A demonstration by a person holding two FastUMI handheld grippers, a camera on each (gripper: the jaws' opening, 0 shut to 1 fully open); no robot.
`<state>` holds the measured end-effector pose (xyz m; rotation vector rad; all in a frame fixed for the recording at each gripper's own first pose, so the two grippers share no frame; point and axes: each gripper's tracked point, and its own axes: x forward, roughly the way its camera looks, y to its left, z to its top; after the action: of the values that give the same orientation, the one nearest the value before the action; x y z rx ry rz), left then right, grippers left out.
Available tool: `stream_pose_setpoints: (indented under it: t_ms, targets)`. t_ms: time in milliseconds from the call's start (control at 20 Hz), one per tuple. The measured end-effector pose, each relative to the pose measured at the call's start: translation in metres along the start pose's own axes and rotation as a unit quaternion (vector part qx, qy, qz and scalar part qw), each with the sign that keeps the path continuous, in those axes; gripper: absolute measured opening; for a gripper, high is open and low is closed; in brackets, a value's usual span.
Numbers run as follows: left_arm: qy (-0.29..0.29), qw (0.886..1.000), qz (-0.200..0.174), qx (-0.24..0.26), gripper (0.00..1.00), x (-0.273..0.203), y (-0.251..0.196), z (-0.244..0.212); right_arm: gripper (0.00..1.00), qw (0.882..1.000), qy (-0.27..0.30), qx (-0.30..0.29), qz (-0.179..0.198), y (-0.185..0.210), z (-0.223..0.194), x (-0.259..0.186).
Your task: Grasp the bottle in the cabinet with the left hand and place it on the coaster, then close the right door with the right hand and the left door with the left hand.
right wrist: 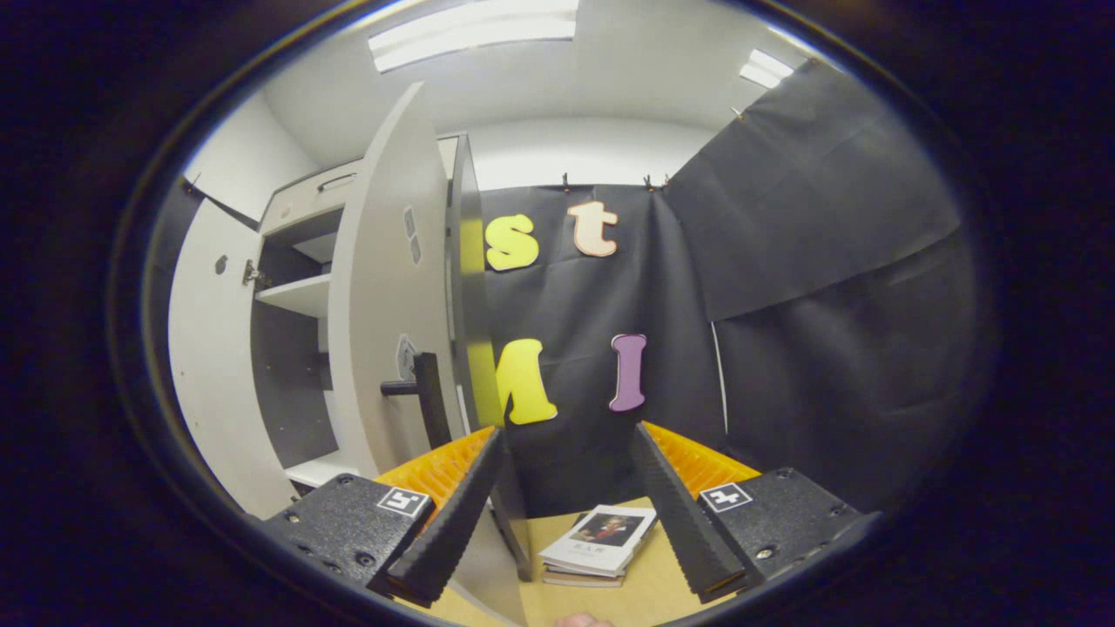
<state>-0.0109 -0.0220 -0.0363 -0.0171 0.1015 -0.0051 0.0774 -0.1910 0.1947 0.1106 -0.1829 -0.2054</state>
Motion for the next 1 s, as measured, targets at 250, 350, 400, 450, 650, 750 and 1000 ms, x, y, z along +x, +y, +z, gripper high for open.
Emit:
stream_pose_setpoints:
  t_ms: [250, 350, 400, 450, 650, 750, 1000]
  targets:
    - [0.0, 1.0, 0.01, -0.004, 0.95, -0.002, 0.007, -0.003, 0.98, 1.0, 0.008, -0.021, -0.011, 0.002, -0.008, 0.007]
    - [0.002, 1.0, 0.007, -0.01, 0.95, 0.001, 0.005, -0.004, 0.98, 0.999, 0.007, -0.025, -0.021, 0.003, -0.006, 0.008]
    - [0.003, 1.0, 0.004, -0.011, 0.95, 0.003, 0.004, -0.005, 0.98, 0.999, 0.009, -0.029, -0.022, 0.004, -0.007, 0.007]
    - [0.002, 1.0, 0.0, -0.011, 0.95, 0.005, 0.002, -0.004, 0.98, 0.999, 0.007, -0.027, -0.022, 0.006, -0.005, 0.006]
    - [-0.007, 1.0, -0.02, -0.013, 0.95, 0.01, -0.008, -0.002, 0.98, 0.999, 0.016, -0.032, -0.021, 0.012, -0.008, 0.005]
    - [-0.01, 1.0, -0.027, -0.012, 0.95, 0.011, -0.011, -0.001, 0.98, 0.999, 0.008, -0.045, -0.026, 0.014, -0.005, 0.003]
    - [-0.016, 1.0, -0.025, -0.005, 0.95, 0.011, -0.003, -0.002, 0.98, 0.998, 0.008, -0.057, -0.013, 0.034, -0.007, -0.004]
